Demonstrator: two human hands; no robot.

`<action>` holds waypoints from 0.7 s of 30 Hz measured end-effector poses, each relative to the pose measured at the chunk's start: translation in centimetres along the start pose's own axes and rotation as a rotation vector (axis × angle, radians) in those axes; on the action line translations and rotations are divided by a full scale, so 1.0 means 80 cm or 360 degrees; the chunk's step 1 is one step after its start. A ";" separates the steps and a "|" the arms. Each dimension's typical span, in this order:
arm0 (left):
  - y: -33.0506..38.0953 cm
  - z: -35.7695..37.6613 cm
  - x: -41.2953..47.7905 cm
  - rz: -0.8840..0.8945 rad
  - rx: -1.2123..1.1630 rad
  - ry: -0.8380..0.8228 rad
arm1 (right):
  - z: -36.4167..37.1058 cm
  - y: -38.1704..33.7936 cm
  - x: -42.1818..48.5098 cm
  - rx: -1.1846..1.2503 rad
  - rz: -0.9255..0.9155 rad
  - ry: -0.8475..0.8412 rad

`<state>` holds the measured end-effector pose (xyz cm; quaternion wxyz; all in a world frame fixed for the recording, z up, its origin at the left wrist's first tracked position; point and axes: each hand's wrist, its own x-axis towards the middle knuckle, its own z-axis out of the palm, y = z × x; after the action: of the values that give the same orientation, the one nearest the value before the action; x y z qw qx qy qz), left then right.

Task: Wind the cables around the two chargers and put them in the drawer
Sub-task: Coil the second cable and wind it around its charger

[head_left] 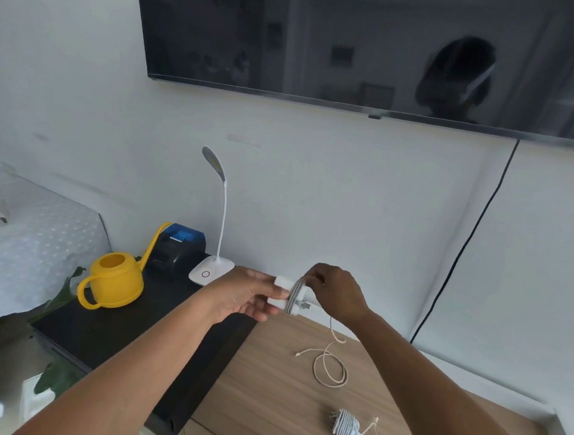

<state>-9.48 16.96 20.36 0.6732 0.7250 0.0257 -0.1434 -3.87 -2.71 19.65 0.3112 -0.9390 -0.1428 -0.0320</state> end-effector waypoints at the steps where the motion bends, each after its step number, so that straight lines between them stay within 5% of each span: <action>1: 0.000 0.001 0.001 -0.0005 0.0068 0.0038 | -0.002 -0.003 0.002 0.0005 -0.0003 -0.0024; 12: -0.013 -0.002 0.025 0.0028 0.0060 0.0544 | 0.011 -0.035 -0.015 0.0022 -0.0091 0.0122; 21: -0.012 0.000 0.022 0.0048 -0.0536 0.0584 | 0.042 -0.026 -0.032 0.0131 -0.0208 0.0178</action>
<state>-8.02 16.77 19.02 0.7706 0.6168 0.1602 0.0069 -7.04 0.20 17.75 0.3543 -0.9109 -0.1873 -0.0988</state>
